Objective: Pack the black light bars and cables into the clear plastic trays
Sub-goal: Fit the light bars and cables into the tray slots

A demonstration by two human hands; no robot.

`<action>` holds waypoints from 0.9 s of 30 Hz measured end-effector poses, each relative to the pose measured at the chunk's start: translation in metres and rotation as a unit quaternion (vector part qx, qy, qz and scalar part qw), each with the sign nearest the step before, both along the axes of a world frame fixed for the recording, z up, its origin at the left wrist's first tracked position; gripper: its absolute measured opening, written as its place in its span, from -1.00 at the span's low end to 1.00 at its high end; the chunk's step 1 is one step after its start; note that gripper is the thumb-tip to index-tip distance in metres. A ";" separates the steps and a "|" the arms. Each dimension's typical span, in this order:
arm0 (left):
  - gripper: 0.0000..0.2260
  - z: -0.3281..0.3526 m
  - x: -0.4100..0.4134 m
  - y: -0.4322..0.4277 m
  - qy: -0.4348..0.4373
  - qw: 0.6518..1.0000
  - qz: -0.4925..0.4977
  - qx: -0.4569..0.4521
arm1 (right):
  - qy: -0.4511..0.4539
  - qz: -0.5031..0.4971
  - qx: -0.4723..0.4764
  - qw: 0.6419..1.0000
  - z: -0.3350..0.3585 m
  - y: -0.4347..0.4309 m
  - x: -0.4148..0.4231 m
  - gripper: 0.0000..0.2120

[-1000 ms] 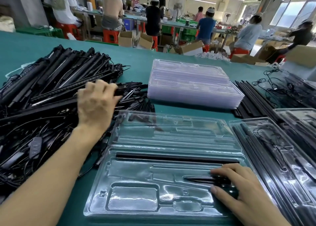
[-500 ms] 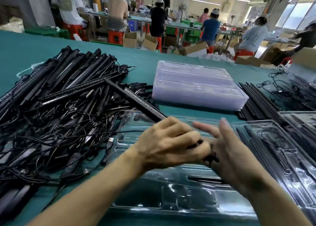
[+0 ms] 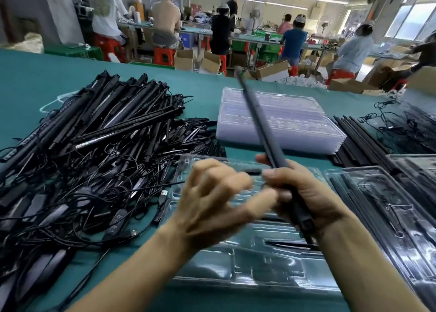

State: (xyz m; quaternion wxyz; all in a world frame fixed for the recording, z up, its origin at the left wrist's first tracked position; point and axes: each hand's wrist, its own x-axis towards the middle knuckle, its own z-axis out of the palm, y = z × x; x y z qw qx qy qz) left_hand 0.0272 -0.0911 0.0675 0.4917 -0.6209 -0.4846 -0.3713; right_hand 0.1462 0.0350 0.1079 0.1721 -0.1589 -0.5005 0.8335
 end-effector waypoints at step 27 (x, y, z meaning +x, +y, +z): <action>-0.68 0.075 0.017 0.027 -0.222 0.943 0.158 -0.193 | 0.012 -0.084 0.027 0.996 0.003 0.000 0.059 -0.64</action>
